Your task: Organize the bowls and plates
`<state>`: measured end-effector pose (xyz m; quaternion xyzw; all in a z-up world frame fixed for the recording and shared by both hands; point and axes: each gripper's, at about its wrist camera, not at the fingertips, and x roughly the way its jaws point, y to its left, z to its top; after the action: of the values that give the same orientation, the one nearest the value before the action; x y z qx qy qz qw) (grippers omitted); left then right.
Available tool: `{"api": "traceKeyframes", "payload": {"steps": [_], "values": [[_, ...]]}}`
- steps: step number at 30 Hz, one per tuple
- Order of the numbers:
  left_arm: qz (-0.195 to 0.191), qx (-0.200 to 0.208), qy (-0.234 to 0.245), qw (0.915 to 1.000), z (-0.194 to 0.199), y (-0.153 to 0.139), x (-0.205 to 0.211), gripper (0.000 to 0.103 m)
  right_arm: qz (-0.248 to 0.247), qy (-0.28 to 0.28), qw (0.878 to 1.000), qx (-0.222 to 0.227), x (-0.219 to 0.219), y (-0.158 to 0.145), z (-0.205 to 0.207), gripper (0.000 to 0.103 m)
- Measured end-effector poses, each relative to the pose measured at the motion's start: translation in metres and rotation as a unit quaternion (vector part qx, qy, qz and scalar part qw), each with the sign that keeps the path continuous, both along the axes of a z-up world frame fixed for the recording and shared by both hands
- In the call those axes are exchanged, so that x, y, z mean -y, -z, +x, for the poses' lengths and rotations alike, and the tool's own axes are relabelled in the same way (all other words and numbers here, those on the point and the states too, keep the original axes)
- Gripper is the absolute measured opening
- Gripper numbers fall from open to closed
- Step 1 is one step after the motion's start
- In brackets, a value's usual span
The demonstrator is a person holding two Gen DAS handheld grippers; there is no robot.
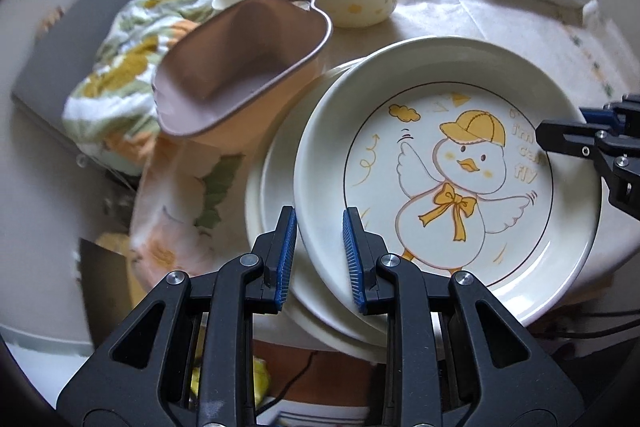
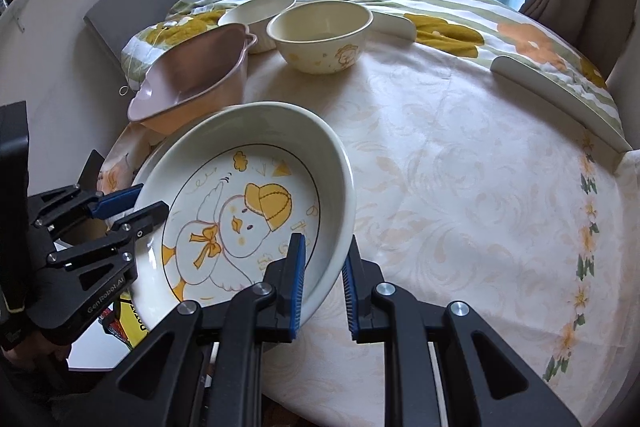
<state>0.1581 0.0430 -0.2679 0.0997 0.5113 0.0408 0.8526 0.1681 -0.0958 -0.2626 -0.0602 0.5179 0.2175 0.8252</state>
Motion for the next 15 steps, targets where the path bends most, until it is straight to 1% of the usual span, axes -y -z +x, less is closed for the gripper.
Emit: {"api": "traceKeyframes", "payload": {"steps": [3,5,15], "values": [[0.032,0.011,0.010,0.9994,-0.001,-0.004,0.004,0.021,-0.007,-0.001,1.000,0.006,-0.005,0.003,-0.001,0.016],[0.042,0.011,0.012,0.9990,0.000,-0.004,0.004,0.021,-0.010,0.001,1.000,0.007,-0.008,0.006,-0.002,0.016],[0.035,0.012,0.009,0.9993,0.004,-0.005,-0.006,0.021,-0.024,0.014,0.999,0.019,-0.014,0.007,-0.004,0.016]]}}
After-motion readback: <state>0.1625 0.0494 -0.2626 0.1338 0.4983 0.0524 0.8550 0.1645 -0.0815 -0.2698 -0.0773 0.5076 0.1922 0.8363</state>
